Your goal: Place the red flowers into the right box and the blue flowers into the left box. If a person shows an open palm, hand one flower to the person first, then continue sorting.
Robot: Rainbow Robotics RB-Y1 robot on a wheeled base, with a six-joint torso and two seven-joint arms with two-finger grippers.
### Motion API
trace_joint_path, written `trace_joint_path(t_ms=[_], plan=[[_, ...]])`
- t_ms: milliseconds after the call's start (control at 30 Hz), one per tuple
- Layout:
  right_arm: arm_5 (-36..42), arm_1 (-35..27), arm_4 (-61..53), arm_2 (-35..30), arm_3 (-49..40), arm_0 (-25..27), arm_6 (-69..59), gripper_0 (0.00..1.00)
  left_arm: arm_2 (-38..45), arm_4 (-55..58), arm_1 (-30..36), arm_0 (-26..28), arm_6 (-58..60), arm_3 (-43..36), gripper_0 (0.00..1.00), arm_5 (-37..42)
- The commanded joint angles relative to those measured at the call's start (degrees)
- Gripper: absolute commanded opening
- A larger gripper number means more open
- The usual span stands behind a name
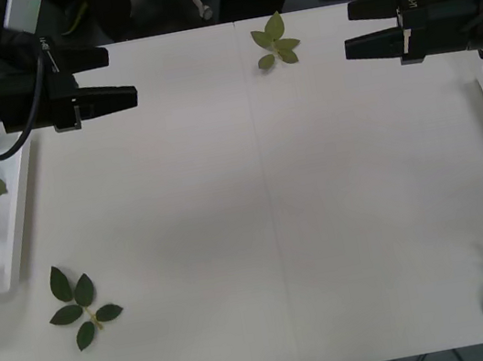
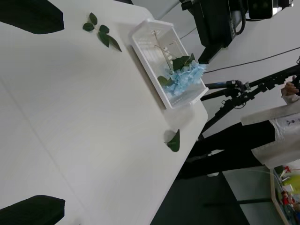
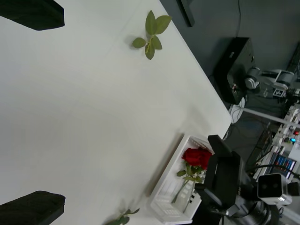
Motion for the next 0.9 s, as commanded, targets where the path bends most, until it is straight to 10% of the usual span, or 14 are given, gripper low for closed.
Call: trace_joint_path(t_ms=[33, 900], plan=[[-0.2, -2.5, -1.3, -0.8, -2.7, 0.1, 1.0, 1.00, 0.3, 3.0, 0.4, -3.5, -5.0, 1.9, 1.00, 2.4], [-3.8, -2.8, -1.9, -0.8, -7.3, 3.2, 1.0, 1.00, 2.5, 4.0, -0.1, -6.8, -0.8, 2.5, 1.00, 10.5]])
